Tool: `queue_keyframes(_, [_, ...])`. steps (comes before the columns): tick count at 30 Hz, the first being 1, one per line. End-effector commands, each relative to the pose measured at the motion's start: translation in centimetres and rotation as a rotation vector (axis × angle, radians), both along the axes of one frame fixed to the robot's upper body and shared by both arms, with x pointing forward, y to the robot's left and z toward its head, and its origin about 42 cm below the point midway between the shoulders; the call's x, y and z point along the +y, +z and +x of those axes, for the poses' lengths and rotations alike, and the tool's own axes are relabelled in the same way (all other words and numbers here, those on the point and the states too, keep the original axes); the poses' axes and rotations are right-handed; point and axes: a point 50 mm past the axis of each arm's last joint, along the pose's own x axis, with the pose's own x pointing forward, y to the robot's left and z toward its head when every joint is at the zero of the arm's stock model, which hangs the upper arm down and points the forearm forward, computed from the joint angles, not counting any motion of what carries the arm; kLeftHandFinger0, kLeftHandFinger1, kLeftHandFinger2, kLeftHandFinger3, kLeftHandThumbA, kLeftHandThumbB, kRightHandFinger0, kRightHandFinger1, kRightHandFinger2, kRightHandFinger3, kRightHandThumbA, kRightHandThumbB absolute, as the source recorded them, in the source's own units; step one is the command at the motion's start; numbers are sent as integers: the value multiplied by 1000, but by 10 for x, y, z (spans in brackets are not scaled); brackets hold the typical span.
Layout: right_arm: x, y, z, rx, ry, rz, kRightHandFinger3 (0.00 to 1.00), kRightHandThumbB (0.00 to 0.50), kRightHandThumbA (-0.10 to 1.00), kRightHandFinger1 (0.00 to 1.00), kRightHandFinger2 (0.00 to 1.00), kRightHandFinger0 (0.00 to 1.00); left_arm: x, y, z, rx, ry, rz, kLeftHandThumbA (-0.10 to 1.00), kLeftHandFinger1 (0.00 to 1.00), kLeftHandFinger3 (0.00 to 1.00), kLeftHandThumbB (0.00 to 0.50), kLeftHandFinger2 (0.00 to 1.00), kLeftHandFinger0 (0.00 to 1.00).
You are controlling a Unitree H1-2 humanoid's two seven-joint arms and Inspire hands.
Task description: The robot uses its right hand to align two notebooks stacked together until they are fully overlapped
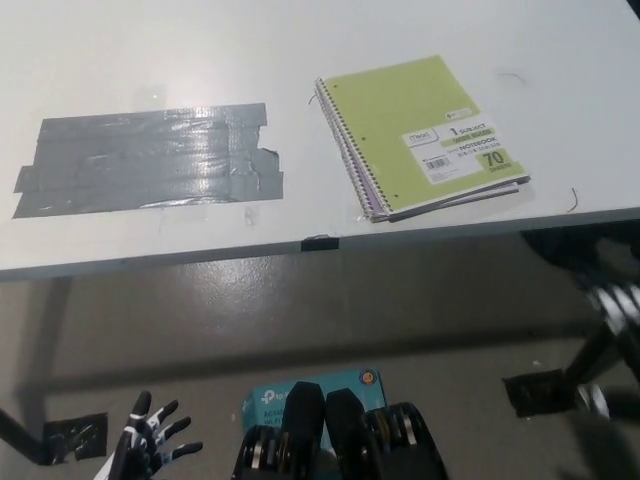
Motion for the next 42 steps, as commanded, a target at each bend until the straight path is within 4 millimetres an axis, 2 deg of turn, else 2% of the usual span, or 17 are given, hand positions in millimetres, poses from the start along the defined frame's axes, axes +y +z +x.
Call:
queue_keyframes(1, [-21,-28,-26,-226,-40,88,1000,192,1000,1000,1000,1000,5,11,-2,-70,3,26,1000,813,1000,500,938,759])
queue_keyframes(3, [-26,-45,-30,-218,-49,78,1000,185,1000,1000,1000,1000,4,9,-2,-71,4,20,1000,807,1000,500,937,753])
queue_keyframes(6, [-39,-82,-39,64,-106,111,1000,154,1000,1000,1000,1000,4,8,-2,-68,2,28,1000,787,1000,500,928,743])
queue_keyframes(7, [-47,-84,-35,292,-151,211,1000,130,828,1000,1000,1000,5,9,-4,-53,-2,35,1000,765,1000,500,919,772])
queue_keyframes(10, [-53,-86,-32,348,-175,345,1000,161,484,1000,1000,996,8,10,-4,-32,-7,66,1000,768,1000,500,929,755])
queue_keyframes(11, [-57,-86,-29,405,-214,408,1000,173,488,911,1000,805,10,10,-3,-2,-14,82,1000,880,1000,492,1000,809])
queue_keyframes(12, [-57,-83,-25,404,-216,424,1000,185,535,832,1000,740,11,9,0,0,-9,77,1000,922,1000,489,1000,845])
queue_keyframes(18, [-57,-70,3,416,-187,389,1000,187,451,741,870,724,14,16,16,-26,-1,83,1000,896,1000,393,997,873])
queue_keyframes(20, [-55,-69,4,434,-184,394,1000,187,410,719,842,698,16,16,15,-26,1,84,1000,920,1000,411,1000,935])
queue_keyframes(21, [-55,-69,6,452,-183,403,1000,190,412,703,823,688,16,17,16,-28,10,81,1000,869,1000,402,985,865])
queue_keyframes(28, [-51,-61,17,530,-194,376,1000,169,448,853,962,860,18,21,27,-43,6,98,1000,922,1000,434,1000,915])
queue_keyframes(32, [-49,-58,20,529,-188,374,1000,160,411,811,932,818,19,23,28,-42,-58,240,1000,825,1000,464,1000,759])
queue_keyframes(34, [-51,-60,20,493,-177,406,1000,159,404,839,1000,822,20,20,30,-25,-139,365,1000,833,1000,473,1000,835])
queue_keyframes(37, [-49,-56,21,405,-184,456,1000,161,544,1000,1000,918,18,19,28,-20,-181,385,1000,862,1000,424,1000,949])
queue_keyframes(39, [-47,-53,22,345,-185,476,1000,163,614,1000,1000,1000,17,21,28,-26,-176,375,1000,808,1000,427,986,889])
queue_keyframes(40, [-47,-53,23,315,-188,501,1000,168,642,1000,1000,1000,17,21,29,-28,-159,337,1000,831,1000,384,999,875])
queue_keyframes(42, [-47,-53,23,262,-207,514,1000,176,667,1000,1000,1000,17,24,28,-45,-109,294,1000,869,1000,407,1000,828])
